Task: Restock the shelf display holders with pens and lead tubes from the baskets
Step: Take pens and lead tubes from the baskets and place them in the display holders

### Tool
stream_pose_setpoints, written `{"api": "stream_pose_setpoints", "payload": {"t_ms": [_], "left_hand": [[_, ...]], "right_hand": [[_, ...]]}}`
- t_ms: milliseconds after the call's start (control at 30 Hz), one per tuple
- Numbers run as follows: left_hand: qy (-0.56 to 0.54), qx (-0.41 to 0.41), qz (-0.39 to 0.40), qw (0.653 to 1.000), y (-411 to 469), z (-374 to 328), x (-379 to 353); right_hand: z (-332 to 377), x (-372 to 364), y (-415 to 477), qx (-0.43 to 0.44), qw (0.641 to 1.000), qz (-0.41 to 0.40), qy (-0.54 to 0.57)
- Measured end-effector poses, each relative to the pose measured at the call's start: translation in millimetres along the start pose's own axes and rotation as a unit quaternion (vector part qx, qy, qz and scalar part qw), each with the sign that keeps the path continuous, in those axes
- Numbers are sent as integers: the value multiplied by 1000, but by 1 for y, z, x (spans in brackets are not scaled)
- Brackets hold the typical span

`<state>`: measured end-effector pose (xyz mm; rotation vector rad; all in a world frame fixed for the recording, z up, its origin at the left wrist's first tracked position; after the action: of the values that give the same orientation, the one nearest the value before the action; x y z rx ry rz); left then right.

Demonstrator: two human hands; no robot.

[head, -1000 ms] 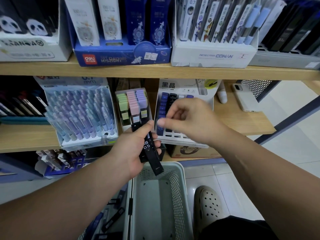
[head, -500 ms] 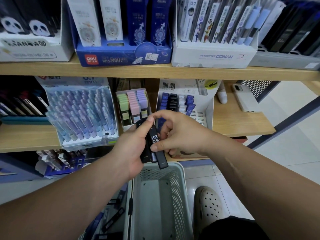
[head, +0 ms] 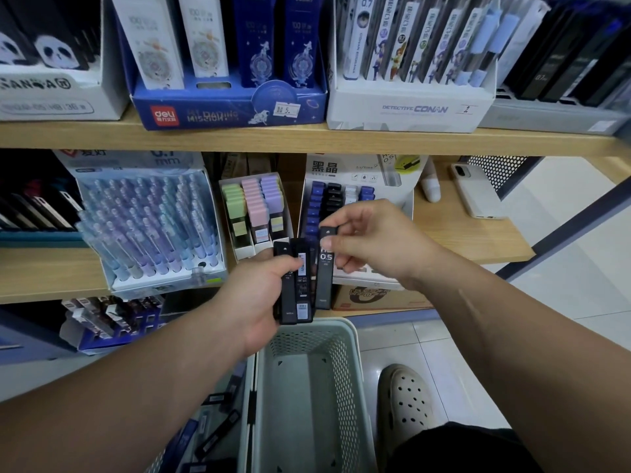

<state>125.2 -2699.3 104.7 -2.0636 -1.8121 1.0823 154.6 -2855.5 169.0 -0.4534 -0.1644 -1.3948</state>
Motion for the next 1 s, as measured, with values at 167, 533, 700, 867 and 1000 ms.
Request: {"api": "stream_pose_setpoints", "payload": {"t_ms": [167,533,700,867,1000], "left_hand": [[2,-10,-19,1000,5,1,9],[-13,-16,-14,1000,6,0,10],[-15,-16,-6,1000,5,-2,10],[-27,-17,3,999,4,-4,8],[-26,-22,16,999,1,-5,4]], "right_hand": [[4,39,-1,48,991,-120,-15],[19,16,-6,206,901,-158,-348],[15,7,-4,199,890,-140,-385],[12,1,0,191,886,-108,-409],[13,0,2,187,883,-114,-416]]}}
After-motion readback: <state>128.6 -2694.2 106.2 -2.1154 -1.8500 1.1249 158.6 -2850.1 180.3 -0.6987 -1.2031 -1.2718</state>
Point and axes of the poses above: each hand's wrist, its own y-axis towards the middle knuckle, its own x-axis out of the back of the hand, z = x × y, the point moved 8 cm from there along y, towards the middle knuckle, and after that the axes turned 3 degrees about -y, right-handed, at the moved point
